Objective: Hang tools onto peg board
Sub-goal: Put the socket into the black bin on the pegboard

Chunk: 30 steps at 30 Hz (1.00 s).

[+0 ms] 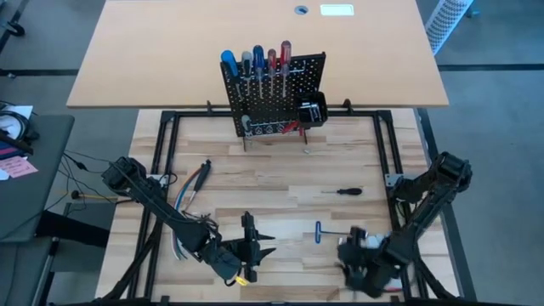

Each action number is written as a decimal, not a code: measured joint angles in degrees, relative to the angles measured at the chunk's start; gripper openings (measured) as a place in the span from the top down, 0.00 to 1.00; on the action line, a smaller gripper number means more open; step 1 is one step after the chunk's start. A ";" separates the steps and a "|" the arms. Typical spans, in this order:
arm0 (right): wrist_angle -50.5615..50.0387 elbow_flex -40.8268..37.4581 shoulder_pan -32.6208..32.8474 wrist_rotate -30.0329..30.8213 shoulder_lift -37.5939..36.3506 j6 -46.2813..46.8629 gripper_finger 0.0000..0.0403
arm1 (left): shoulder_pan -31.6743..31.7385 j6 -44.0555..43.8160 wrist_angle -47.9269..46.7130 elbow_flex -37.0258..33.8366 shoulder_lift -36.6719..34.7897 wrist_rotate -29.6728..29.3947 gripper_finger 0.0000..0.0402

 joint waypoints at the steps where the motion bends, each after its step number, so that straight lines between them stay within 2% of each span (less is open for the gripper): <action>1: -3.35 0.00 -0.93 -0.10 0.16 1.33 0.40 | 0.10 -0.15 -0.27 0.00 0.00 0.00 0.66; 4: -9.57 -0.11 -3.54 -2.64 0.57 1.83 0.36 | 0.19 -0.21 -0.81 -0.02 0.00 -0.02 0.66; 8: -9.39 -0.59 -5.43 -3.65 0.61 -1.95 0.28 | 0.23 -0.53 -1.59 -0.02 0.00 0.04 0.66; 12: -10.09 -0.61 -6.29 -3.78 1.96 -1.67 0.23 | 0.28 -1.42 -2.52 -0.02 0.00 0.00 0.66; 18: -11.40 -0.63 -6.04 -7.82 6.99 -2.03 0.26 | 0.26 -2.58 -3.44 -0.02 0.00 0.00 0.66; 22: -10.30 -0.35 -5.45 -7.77 9.43 -2.13 0.27 | 0.26 -3.06 -3.39 -0.02 0.00 0.00 0.66; 30: -9.72 -0.62 -6.04 -8.35 9.88 -2.40 0.30 | 0.26 -3.55 -3.35 -0.02 0.00 -0.02 0.66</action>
